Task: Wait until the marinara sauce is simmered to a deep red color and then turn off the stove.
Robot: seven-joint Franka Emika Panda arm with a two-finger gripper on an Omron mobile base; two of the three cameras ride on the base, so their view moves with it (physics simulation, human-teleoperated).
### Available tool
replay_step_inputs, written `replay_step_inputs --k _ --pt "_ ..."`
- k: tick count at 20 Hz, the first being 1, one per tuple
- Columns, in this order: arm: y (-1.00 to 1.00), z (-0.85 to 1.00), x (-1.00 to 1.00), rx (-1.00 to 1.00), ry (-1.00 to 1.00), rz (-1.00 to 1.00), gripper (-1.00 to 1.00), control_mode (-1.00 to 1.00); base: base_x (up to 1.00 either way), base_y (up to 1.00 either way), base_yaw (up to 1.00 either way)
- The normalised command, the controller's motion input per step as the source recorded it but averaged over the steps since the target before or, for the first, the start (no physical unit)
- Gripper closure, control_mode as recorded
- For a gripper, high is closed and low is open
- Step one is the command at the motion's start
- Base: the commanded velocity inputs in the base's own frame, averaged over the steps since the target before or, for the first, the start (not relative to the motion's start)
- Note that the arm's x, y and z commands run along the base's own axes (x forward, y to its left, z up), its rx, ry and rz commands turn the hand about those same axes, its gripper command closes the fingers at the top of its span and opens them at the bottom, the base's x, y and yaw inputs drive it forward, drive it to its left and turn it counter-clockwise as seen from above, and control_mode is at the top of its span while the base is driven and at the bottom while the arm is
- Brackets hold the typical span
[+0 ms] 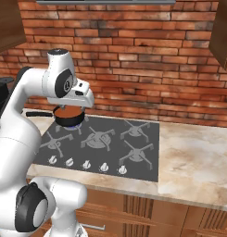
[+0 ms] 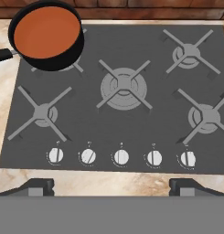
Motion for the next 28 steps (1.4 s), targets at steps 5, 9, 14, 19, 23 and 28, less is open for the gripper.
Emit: replay_step_inputs --k 5,9,14,19,23,28 --pt "0.0 0.0 0.0 0.0 0.0 0.0 -1.0 -1.0 0.0 0.0 0.0" --pt "0.0 0.0 0.0 0.0 0.0 0.0 -1.0 -1.0 0.0 0.0 0.0" --pt "0.0 0.0 0.0 0.0 0.0 0.0 -1.0 -1.0 0.0 0.0 0.0" --pt "0.0 0.0 0.0 0.0 0.0 0.0 -1.0 -1.0 0.0 0.0 0.0" --pt "0.0 0.0 0.0 0.0 0.0 0.0 -1.0 -1.0 0.0 0.0 0.0" --pt "0.0 0.0 0.0 0.0 0.0 0.0 -1.0 -1.0 0.0 0.0 0.0"
